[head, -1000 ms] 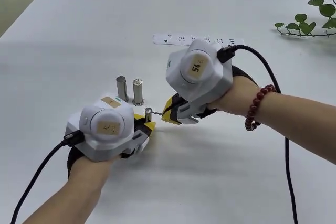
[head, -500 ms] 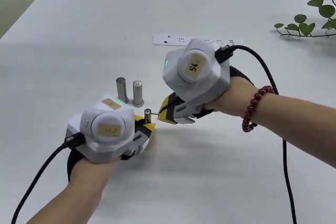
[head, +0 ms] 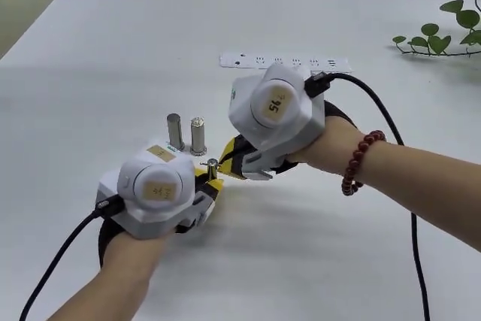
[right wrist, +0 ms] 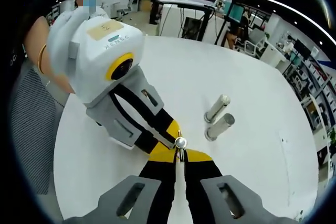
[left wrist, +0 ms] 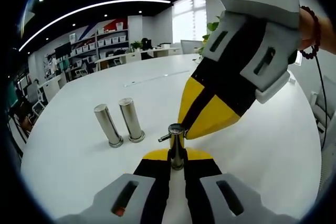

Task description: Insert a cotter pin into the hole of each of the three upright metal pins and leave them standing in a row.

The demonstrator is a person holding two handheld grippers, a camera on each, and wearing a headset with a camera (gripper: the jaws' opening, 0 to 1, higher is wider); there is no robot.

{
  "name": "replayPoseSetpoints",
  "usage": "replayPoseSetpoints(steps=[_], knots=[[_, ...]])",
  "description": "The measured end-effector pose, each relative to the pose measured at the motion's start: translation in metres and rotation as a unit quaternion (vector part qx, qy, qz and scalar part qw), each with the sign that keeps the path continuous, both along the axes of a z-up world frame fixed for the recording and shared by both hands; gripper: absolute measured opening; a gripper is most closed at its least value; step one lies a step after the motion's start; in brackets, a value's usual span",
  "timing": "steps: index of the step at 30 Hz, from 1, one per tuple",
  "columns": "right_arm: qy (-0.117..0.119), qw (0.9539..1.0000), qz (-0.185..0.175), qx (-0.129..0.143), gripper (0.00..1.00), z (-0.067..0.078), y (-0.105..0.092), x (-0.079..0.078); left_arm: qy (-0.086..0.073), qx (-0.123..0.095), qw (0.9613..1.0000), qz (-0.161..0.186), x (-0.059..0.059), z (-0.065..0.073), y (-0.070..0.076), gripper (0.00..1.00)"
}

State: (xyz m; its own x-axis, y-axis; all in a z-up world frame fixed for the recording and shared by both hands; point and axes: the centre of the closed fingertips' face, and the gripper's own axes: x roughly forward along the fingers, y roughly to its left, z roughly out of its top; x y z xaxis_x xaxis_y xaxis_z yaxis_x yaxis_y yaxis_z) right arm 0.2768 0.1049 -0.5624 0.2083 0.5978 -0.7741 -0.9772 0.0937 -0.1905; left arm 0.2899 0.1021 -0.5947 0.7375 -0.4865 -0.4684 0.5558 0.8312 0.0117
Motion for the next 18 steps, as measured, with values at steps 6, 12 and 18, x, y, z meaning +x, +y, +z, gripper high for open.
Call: replayPoseSetpoints(steps=[6,12,18], knots=[[0.008,0.9998,-0.015,0.006,0.07,0.002,-0.008,0.001,-0.001,0.000,1.0000,0.001,0.000,0.000,0.000,0.06],[0.007,0.9999,-0.013,-0.001,0.03,0.003,-0.016,-0.003,-0.002,0.000,1.0000,0.005,0.000,0.000,0.000,0.06],[0.008,0.9997,-0.021,-0.003,0.00,0.000,-0.018,-0.002,-0.002,0.001,1.0000,0.008,0.000,0.000,0.000,0.06]])
